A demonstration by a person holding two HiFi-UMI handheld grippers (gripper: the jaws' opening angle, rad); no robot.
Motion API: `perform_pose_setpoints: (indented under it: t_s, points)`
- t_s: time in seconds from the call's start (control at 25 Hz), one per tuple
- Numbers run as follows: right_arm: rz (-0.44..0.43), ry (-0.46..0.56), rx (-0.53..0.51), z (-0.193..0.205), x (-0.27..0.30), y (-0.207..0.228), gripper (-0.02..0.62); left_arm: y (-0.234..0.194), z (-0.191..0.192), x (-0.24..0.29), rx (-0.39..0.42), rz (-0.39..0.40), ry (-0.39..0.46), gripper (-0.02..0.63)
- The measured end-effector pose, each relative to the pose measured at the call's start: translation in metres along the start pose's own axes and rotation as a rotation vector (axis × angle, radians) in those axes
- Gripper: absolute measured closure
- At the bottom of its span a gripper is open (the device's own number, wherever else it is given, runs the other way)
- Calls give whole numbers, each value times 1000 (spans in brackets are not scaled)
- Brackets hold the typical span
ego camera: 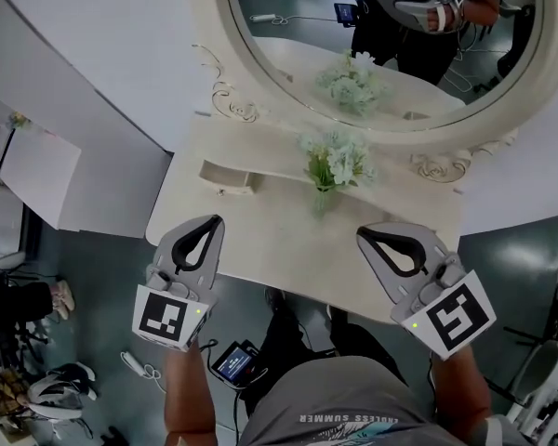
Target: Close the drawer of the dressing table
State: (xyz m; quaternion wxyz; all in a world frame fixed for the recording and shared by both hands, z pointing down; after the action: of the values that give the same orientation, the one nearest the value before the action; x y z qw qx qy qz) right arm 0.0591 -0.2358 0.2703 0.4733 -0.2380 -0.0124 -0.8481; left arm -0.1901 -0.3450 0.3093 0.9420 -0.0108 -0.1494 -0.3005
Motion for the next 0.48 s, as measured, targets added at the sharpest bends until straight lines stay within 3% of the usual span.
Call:
perform_pose_setpoints:
  t_s: [0.48]
  points:
    - [-45, -73, 50, 26, 46, 4, 595, -47, 63, 31, -63, -26, -84, 601]
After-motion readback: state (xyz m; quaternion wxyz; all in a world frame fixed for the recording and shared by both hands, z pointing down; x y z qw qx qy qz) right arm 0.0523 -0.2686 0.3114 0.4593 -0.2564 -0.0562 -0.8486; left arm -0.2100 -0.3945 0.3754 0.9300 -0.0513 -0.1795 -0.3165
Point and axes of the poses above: the fingertips, and each gripper's own axes: x forward along the fingers, y to its right, z out of its underside, the point moved 7 cm from there along -x, backward along the fingers, and after that the axes turned 6 degrees about -x, right-handed, at the moved point
